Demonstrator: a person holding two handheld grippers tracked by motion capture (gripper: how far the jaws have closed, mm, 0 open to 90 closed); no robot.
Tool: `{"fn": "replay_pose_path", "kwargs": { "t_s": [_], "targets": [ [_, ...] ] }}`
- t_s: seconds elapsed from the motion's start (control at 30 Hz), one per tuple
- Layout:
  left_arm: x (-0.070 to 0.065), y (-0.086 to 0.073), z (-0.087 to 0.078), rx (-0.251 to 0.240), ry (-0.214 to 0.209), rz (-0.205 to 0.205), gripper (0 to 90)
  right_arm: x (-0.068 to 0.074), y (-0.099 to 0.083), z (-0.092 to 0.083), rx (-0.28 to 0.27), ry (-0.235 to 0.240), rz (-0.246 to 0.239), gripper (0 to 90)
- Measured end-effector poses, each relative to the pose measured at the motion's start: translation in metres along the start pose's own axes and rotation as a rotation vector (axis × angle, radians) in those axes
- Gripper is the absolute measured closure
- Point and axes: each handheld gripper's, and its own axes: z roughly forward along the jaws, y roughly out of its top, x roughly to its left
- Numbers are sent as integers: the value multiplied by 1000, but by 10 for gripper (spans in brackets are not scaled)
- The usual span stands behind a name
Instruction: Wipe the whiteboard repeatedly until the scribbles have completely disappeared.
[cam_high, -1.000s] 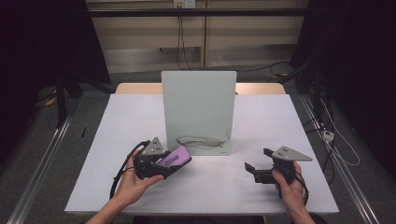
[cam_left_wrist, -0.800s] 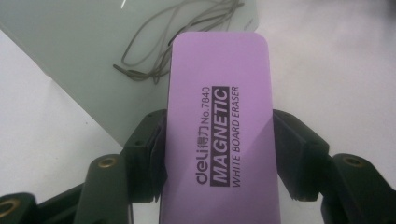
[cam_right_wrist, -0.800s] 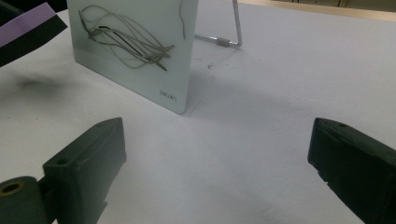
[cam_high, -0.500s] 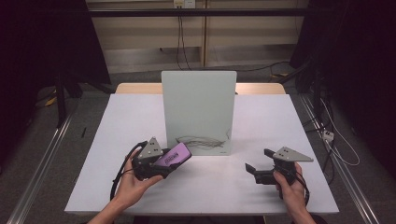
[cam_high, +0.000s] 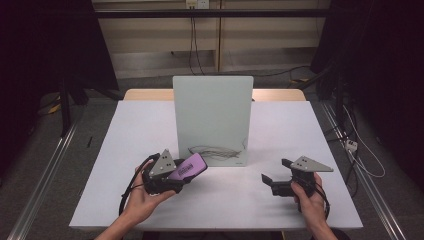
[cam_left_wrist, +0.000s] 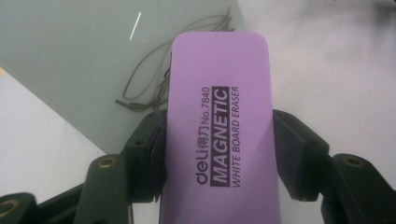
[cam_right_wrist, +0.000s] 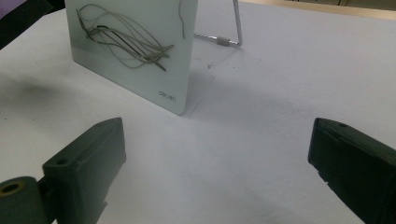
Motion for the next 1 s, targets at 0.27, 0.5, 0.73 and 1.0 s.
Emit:
{"fn": "replay_pose_path", "kwargs": {
  "t_s": [0.27,0.5,0.73,1.0],
  "targets": [
    [-7,9,9,12,16,62,409,1,-1,-3,-3,8,-3,42],
    [-14,27,18,28,54,172,409,1,0,-2,0,5,4,42],
    [-19,51,31,11,67,238,410,1,-1,-3,-5,9,2,42],
    [-13,51,34,1,98,253,409,0,-1,-3,-4,8,7,42]
  ]
}}
